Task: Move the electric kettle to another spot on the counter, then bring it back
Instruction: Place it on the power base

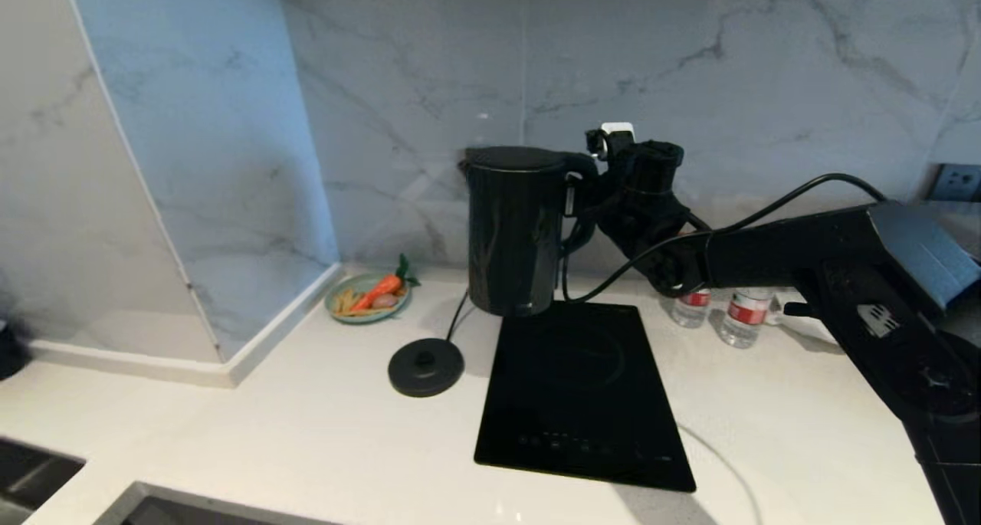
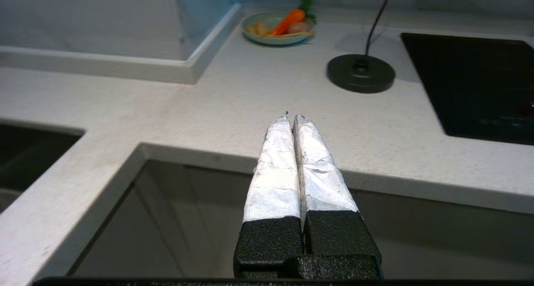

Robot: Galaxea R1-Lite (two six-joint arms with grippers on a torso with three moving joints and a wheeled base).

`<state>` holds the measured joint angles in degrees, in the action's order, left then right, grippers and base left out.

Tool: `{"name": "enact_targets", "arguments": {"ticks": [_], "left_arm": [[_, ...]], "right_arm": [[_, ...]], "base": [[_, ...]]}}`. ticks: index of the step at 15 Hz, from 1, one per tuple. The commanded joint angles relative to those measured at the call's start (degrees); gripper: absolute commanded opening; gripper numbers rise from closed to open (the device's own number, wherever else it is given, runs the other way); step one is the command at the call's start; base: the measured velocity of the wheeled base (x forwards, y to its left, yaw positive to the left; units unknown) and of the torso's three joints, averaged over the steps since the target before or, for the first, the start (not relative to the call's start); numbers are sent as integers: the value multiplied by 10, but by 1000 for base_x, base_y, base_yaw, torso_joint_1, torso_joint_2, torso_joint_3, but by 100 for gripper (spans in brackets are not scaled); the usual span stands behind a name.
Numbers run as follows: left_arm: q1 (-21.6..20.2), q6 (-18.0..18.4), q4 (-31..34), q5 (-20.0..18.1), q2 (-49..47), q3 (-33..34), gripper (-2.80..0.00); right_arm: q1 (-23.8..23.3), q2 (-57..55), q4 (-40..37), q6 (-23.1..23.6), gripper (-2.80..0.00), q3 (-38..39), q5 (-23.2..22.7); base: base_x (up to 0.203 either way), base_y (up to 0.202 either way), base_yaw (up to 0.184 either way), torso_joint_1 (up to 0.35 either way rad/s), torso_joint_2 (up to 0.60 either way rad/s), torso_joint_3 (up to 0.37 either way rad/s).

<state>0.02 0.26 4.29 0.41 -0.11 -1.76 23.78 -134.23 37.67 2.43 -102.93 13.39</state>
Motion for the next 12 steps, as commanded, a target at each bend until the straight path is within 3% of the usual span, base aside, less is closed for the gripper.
{"name": "enact_targets", "arguments": {"ticks": [1,4,12], "left_arm": [[0,0,0,0,0,0,-280],[0,0,0,0,0,0,-280],[0,0,0,0,0,0,-280]], "right_arm": [[0,3,3,-1,-280,0,-1],[0,3,4,-1,-280,0,-1],[-9,-10,6,5,-280,-8,1]], "base": [[-1,-8,161,7,2,4],[-1,-4,131,1,3,1],[0,0,0,0,0,0]]}}
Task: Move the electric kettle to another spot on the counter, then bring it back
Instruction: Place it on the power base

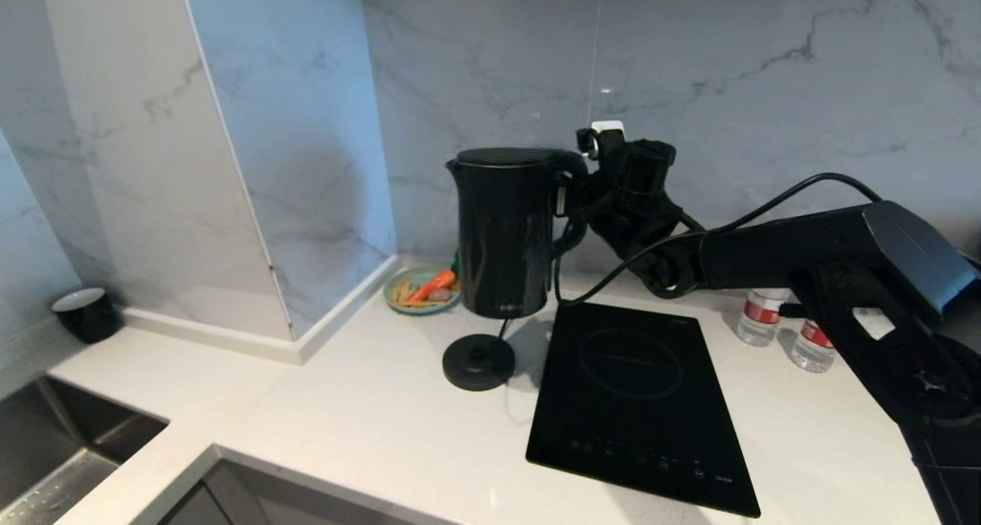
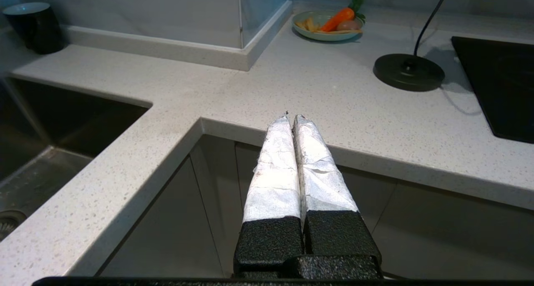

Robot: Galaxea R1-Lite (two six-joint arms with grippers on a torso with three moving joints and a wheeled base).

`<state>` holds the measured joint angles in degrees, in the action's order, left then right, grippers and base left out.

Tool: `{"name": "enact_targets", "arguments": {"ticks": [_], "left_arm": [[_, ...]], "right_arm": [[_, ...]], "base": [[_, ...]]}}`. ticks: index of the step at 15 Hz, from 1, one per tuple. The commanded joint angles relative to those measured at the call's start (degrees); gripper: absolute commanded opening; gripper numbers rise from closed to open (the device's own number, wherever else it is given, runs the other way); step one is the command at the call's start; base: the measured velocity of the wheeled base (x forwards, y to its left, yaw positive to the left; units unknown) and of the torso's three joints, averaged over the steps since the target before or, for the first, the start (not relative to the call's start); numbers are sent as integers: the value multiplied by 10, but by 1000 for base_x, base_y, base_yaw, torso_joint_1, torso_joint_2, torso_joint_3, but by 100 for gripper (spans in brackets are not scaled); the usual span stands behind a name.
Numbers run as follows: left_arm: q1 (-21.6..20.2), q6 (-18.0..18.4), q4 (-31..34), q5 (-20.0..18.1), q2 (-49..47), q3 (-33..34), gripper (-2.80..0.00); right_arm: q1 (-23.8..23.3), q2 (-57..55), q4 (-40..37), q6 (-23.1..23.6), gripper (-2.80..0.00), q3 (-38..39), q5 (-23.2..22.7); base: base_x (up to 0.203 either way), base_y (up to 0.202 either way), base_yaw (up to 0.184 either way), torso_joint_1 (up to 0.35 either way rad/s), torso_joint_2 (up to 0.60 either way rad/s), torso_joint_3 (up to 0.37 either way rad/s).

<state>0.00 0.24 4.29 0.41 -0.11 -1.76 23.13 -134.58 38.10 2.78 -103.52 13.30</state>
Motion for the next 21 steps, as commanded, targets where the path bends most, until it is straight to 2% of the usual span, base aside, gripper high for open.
{"name": "enact_targets", "arguments": {"ticks": [1,6,9,21], "left_arm": [[0,0,0,0,0,0,-280],[0,0,0,0,0,0,-280],[0,0,0,0,0,0,-280],[0,0,0,0,0,0,-280]], "right_arm": [[-3,-10,2,1,-280,0,1],[-15,-76,27,28,-280,-61,21],[-18,-99,28,28,-280,-81,23],[12,-153,54,28,-280,-91,4]], "base": [[0,0,0,0,0,0],[0,0,0,0,0,0],[0,0,0,0,0,0],[0,0,0,0,0,0]]}}
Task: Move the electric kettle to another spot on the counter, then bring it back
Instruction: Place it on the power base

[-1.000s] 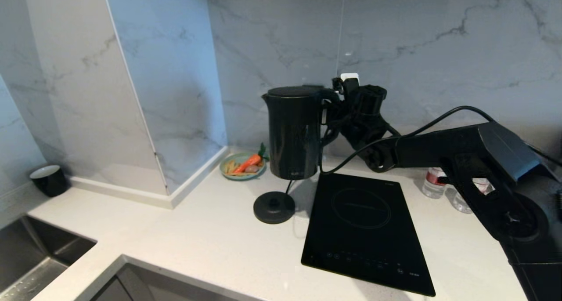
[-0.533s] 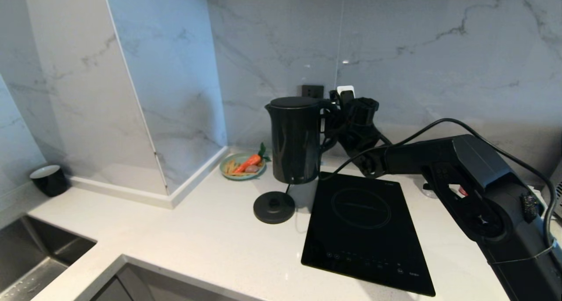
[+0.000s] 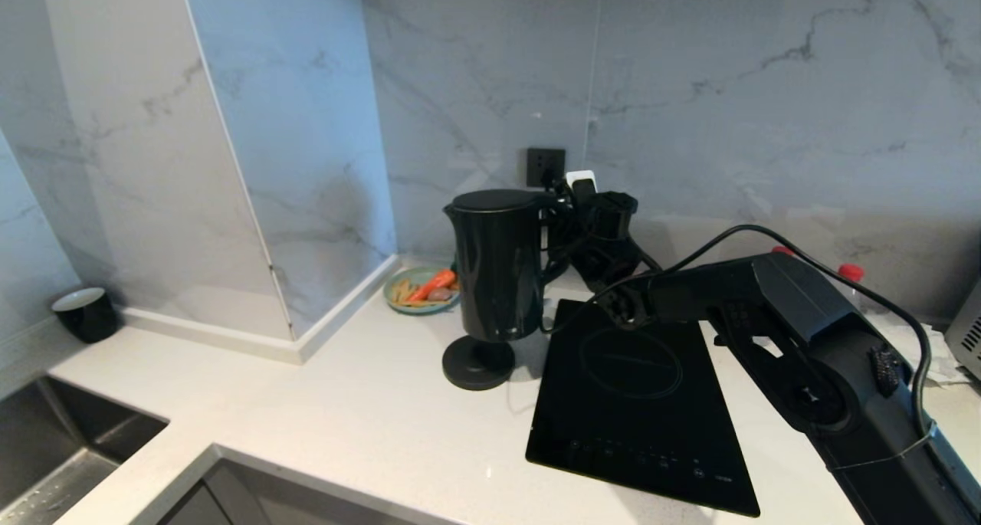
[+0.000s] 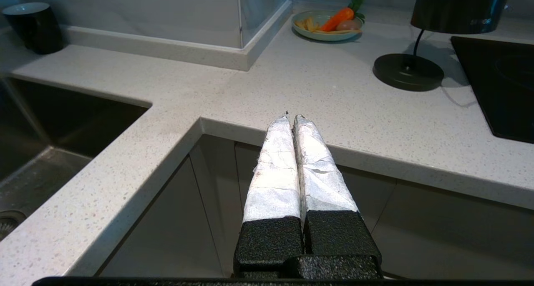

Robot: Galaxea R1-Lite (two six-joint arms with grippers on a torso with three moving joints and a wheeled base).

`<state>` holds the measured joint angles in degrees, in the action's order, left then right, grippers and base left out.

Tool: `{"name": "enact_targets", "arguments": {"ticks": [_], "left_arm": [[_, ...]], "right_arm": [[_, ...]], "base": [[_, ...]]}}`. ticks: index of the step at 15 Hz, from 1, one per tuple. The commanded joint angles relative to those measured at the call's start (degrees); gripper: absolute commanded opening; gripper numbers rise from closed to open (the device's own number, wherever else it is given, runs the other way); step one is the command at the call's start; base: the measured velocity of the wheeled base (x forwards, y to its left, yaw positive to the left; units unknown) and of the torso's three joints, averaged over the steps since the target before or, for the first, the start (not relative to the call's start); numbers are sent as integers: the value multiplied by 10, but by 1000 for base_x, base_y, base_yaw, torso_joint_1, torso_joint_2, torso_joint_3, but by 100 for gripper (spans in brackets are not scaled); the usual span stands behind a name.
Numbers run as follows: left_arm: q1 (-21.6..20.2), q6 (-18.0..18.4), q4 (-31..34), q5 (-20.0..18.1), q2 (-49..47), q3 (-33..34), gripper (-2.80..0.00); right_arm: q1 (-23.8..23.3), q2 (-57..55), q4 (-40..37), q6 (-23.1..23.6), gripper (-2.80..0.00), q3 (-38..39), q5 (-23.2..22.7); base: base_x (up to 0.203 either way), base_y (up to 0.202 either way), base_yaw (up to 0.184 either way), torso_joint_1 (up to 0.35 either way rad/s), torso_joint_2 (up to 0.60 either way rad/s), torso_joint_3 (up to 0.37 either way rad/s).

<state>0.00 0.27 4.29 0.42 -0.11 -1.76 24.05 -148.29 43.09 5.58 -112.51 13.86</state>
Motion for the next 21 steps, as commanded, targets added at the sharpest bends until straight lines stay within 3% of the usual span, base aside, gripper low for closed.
{"name": "enact_targets", "arguments": {"ticks": [1,10,21], "left_arm": [[0,0,0,0,0,0,-280],[0,0,0,0,0,0,-280],[0,7,0,-1,0,0,-280]], "right_arm": [[4,-26,7,-1,-280,-2,-6],[4,-66,25,-2,-280,-11,-47],[0,-31,27,-6,-280,-11,-46]], "base": [[0,0,0,0,0,0],[0,0,0,0,0,0],[0,0,0,0,0,0]]}}
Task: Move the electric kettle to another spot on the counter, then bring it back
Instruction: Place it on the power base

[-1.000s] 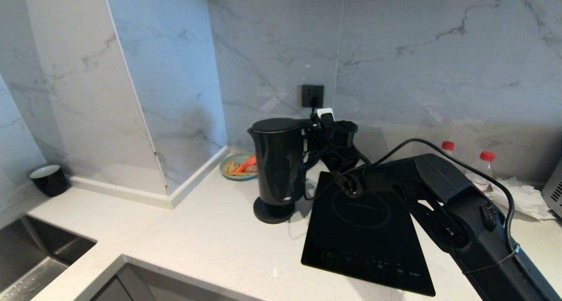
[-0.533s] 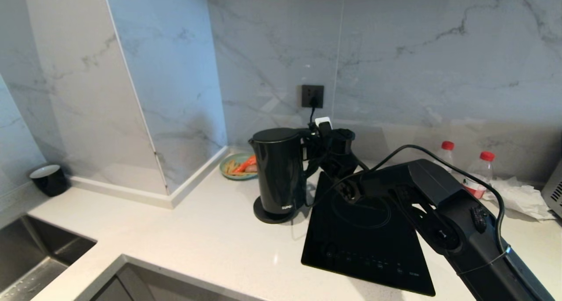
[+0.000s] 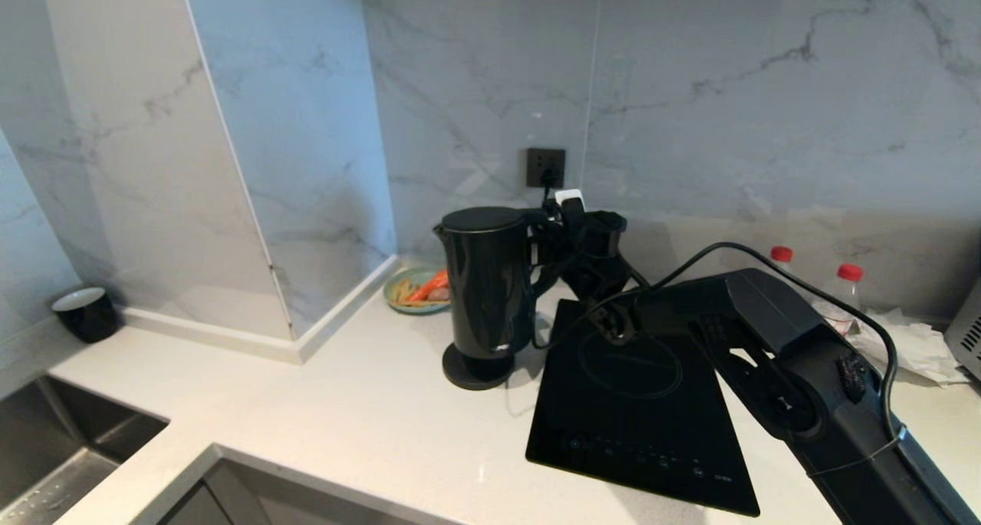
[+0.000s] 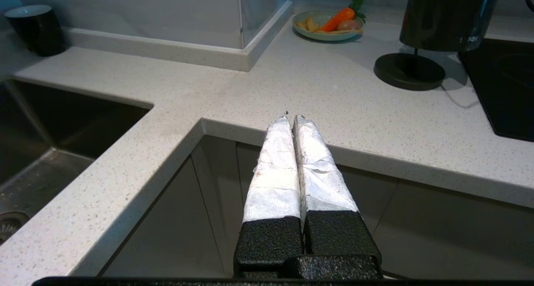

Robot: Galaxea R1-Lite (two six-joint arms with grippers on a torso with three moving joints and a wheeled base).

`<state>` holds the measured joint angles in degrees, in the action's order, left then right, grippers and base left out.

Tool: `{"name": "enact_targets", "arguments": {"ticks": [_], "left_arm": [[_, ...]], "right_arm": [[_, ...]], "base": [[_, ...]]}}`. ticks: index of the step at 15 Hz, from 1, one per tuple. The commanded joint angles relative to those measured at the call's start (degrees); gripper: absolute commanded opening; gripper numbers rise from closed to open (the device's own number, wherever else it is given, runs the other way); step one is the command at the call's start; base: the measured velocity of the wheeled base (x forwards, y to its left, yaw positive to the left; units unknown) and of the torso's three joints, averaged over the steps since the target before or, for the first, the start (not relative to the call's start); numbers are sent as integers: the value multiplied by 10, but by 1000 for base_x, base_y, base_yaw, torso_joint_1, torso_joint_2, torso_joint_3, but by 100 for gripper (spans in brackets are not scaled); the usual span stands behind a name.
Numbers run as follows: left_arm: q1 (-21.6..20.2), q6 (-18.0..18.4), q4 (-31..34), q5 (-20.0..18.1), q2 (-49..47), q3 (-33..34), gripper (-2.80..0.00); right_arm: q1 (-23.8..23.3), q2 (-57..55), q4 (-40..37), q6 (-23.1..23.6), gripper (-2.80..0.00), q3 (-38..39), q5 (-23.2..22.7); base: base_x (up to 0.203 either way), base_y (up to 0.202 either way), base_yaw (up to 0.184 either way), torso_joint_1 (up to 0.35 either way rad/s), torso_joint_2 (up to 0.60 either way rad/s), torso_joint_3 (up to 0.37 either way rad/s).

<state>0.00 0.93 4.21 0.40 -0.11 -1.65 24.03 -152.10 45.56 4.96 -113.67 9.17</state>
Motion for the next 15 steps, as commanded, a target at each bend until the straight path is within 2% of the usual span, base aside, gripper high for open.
{"name": "enact_targets", "arguments": {"ticks": [1,6,15], "left_arm": [[0,0,1,0,0,0,-280],[1,-6,1,0,0,-1,-280],[0,-8,1,0,0,0,-280]], "right_arm": [[0,10,2,0,-280,0,0],[-2,15,2,1,-280,0,-1],[1,32,21,1,-280,1,3]], "base": [[0,0,0,0,0,0],[0,0,0,0,0,-12],[0,0,0,3,1,-151]]}}
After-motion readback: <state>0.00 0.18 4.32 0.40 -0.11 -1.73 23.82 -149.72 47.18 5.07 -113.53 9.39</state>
